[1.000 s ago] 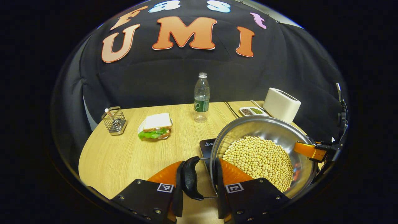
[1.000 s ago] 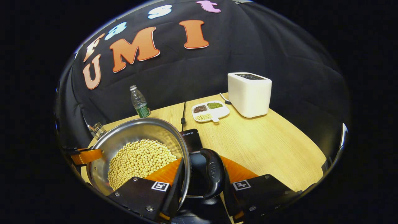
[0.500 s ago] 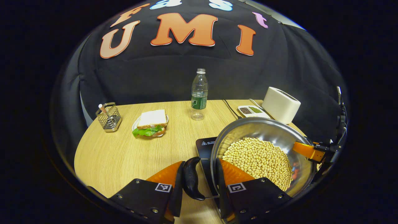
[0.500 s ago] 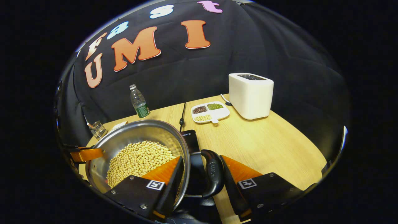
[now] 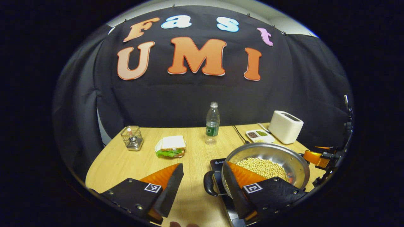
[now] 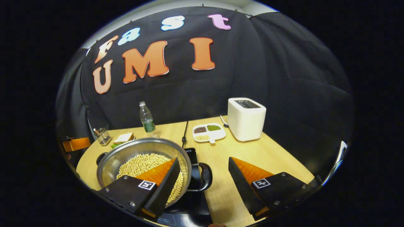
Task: First push the handle of the pot to place it horizontally, then grasp the pot with both hands and set it on the induction cooktop.
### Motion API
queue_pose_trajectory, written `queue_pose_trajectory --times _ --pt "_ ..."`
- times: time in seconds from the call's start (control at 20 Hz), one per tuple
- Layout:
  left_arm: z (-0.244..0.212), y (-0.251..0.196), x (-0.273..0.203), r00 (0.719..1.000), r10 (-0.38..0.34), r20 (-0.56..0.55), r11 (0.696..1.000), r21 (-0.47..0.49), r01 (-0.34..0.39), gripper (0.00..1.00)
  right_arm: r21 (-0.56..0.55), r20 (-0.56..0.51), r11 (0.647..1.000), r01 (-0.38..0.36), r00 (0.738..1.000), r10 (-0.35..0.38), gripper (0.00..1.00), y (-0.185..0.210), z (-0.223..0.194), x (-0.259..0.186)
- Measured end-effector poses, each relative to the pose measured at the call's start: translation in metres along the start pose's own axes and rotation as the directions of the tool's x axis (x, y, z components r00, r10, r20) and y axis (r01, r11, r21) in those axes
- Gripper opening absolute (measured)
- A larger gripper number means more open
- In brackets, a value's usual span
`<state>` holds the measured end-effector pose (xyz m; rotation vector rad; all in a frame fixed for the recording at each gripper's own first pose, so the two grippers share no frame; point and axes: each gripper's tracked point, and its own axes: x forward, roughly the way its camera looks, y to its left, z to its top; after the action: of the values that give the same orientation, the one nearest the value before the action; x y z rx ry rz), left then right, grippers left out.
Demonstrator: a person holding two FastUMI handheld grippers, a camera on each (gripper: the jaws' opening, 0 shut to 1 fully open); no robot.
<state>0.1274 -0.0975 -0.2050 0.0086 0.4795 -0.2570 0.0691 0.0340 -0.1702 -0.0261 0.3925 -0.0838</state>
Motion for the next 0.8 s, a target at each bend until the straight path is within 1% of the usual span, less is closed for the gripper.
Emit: queue_pose_trajectory --times 0.15,0.25,0.35,0.45,0.5,0.55,0.6,0.65,0.75,0.8 --pt "0.055 0.035 -0.044 0.988 0.101 0.117 0.995 -0.022 -0.099 0.79 -0.027 0.111 0.999 0.02 0.994 -0.017 0.96 -0.014 0.05 -0.037" --pt "0.091 0.06 -0.071 0.964 0.177 0.197 0.984 -0.037 -0.173 0.78 -0.028 0.162 1.0 0.014 0.987 -0.009 0.95 -0.021 0.078 -0.06" --pt "0.121 0.077 -0.099 0.935 0.228 0.272 0.973 -0.039 -0.227 0.79 -0.033 0.221 0.999 0.011 0.975 -0.003 0.95 -0.026 0.106 -0.084" --pt "0.133 0.093 -0.126 0.917 0.283 0.28 0.957 -0.013 -0.291 0.78 -0.033 0.282 0.999 0.006 0.959 0.003 0.95 -0.034 0.134 -0.101" --pt "0.138 0.095 -0.136 0.914 0.291 0.282 0.954 -0.016 -0.299 0.78 -0.029 0.304 1.0 -0.006 0.952 0.015 0.95 -0.034 0.145 -0.109" --pt "0.147 0.092 -0.144 0.914 0.285 0.287 0.956 -0.021 -0.292 0.79 -0.027 0.326 0.999 -0.019 0.945 0.026 0.95 -0.033 0.158 -0.117" --pt "0.154 0.092 -0.152 0.916 0.277 0.292 0.959 -0.025 -0.282 0.79 -0.032 0.343 0.999 -0.022 0.939 0.032 0.95 -0.034 0.167 -0.122" --pt "0.163 0.094 -0.162 0.911 0.273 0.309 0.96 -0.031 -0.277 0.78 -0.042 0.363 0.999 -0.017 0.931 0.031 0.95 -0.036 0.174 -0.127" --pt "0.18 0.104 -0.181 0.888 0.295 0.352 0.952 -0.034 -0.303 0.78 -0.051 0.394 0.999 -0.012 0.919 0.031 0.95 -0.037 0.184 -0.136" --pt "0.184 0.106 -0.188 0.879 0.305 0.366 0.948 -0.032 -0.315 0.78 -0.049 0.4 0.999 -0.024 0.916 0.042 0.95 -0.036 0.187 -0.139"
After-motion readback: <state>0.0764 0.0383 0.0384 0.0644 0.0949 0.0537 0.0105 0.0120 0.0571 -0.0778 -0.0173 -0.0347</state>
